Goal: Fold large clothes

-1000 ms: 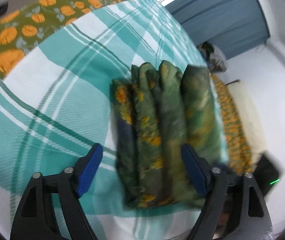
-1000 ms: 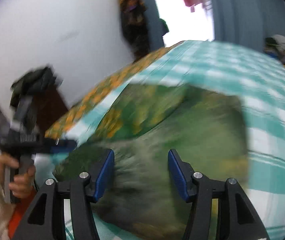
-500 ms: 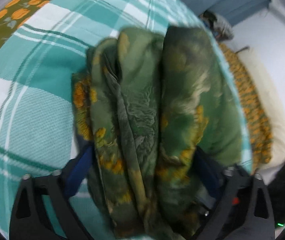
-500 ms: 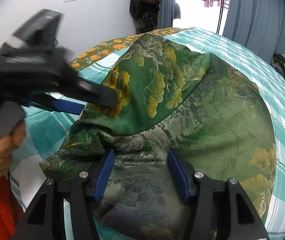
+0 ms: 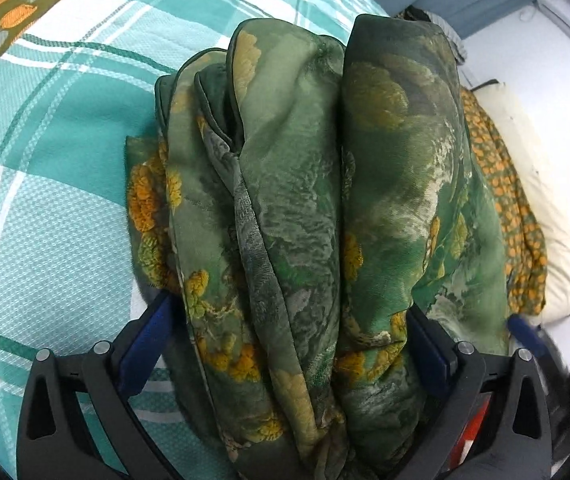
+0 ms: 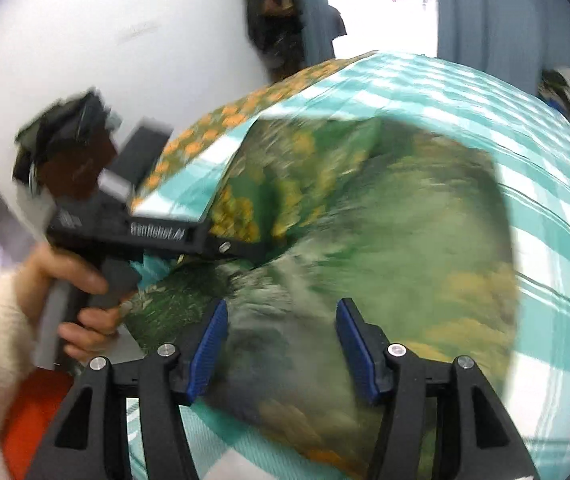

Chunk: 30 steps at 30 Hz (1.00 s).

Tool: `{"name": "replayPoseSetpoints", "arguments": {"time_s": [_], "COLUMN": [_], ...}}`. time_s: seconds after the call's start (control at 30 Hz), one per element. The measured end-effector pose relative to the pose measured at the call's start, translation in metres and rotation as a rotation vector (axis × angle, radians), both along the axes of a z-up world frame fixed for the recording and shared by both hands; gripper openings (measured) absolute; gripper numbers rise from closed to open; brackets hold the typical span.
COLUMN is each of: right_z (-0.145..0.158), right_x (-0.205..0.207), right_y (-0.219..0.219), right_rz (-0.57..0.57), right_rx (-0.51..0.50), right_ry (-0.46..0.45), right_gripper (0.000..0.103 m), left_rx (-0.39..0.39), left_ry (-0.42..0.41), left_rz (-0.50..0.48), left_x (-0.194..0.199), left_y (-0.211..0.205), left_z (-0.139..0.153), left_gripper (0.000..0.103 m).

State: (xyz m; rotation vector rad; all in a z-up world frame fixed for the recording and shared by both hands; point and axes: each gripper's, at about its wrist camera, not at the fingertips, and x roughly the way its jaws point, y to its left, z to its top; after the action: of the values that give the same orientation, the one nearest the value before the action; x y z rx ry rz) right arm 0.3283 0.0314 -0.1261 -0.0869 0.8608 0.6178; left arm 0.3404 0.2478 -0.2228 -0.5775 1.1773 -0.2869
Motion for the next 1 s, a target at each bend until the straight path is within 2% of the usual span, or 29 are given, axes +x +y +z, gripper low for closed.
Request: {"name": "replayPoseSetpoints", "arguments": {"time_s": [0.07,0.17,0.3,0.4,0.57,0.73,0.87,1.0], "right_z": [0.012,0.018,0.002,-0.013,-0.035,-0.048,-0.046,-0.048], "right_x": [0.002,0.014,0.026,0.025,0.030,0.028,0.029,0.034], "right_y": [-0.031,-0.076,-0.135,-0.163,-0.174,-0.174,-0.177,-0.174], "right_rz": [-0.073,-0.183,-0.341,-0.402,-0.418,-0.429,-0.413,-0.359], "right_rx": [0.031,0.046,0.042,0.096,0.119,0.131,0.215,0.326], "right_ry": [-0.008,0.005,0.075,0.140,0.222,0.268,0.295,0.363], "right_gripper": [0.068,0.072,0.072,0.072,0.072,0.072,0.072,0.072], "left_rx": [-0.002,-0.004,-0.009,-0.009,-0.010,-0.011,-0.013,-0.017], "left_ry": [0.000,-0.001,-0.001,0.000,0.000,0.000,0.000,-0.001], "left_rz": [-0.001,0.000,0.003,0.001,0.002,0.002,0.001,0.000], "left_x": [0.000,-0.005,-0.004,-0.005,-0.005,-0.005,-0.007,-0.005], "left_y": [0.002,0.005,0.004,0.008,0.008,0.009,0.009,0.009], "left_z": [0.000,-0.001,-0.001,-0.002,-0.002,-0.002,-0.004,-0.006], "left_gripper": [0.103,0.103,0.103,0.103,0.103,0.103,0.103,0.103]}}
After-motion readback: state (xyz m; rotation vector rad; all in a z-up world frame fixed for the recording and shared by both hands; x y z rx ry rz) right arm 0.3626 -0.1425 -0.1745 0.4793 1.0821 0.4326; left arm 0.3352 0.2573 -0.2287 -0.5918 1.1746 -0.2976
